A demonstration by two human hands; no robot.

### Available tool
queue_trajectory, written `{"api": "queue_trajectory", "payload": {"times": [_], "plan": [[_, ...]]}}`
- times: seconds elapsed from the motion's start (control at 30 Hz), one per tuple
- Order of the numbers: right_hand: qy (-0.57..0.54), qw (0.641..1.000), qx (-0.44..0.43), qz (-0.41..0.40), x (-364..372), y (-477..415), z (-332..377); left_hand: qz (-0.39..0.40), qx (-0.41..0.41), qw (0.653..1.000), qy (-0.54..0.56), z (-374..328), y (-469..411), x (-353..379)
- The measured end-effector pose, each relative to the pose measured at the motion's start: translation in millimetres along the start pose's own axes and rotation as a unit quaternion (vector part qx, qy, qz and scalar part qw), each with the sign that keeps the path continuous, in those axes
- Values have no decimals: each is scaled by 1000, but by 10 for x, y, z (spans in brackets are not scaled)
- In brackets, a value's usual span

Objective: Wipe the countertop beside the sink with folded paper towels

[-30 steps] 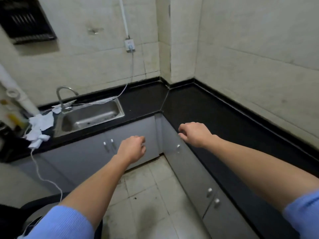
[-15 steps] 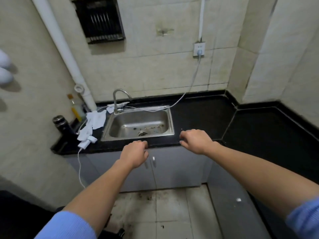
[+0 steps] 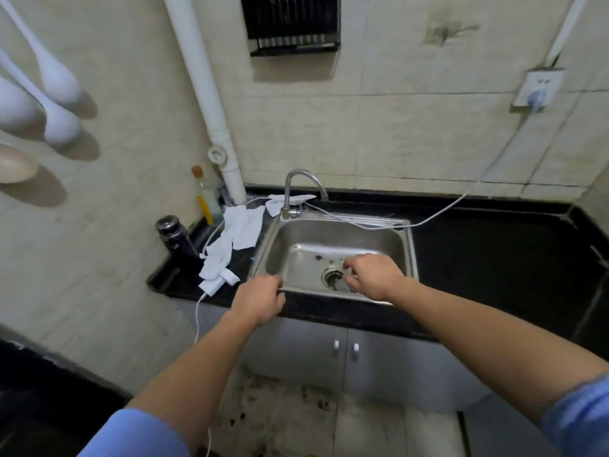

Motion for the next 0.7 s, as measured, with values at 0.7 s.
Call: {"api": "queue_trajectory", "payload": {"times": [0.7], "plan": [[-74,991,-26,110,740,-2607,-299,46,-40,997,51,1011,-2806,-25]]}}
Point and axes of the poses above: each hand's wrist, its own y-axis away from the middle knuckle, its own x-axis out of the palm, z = x × y, the point moved 2 cm from there along -y, towards the middle knuckle, and after that the axes turned 12 degrees about y, right-handed, at the moved point
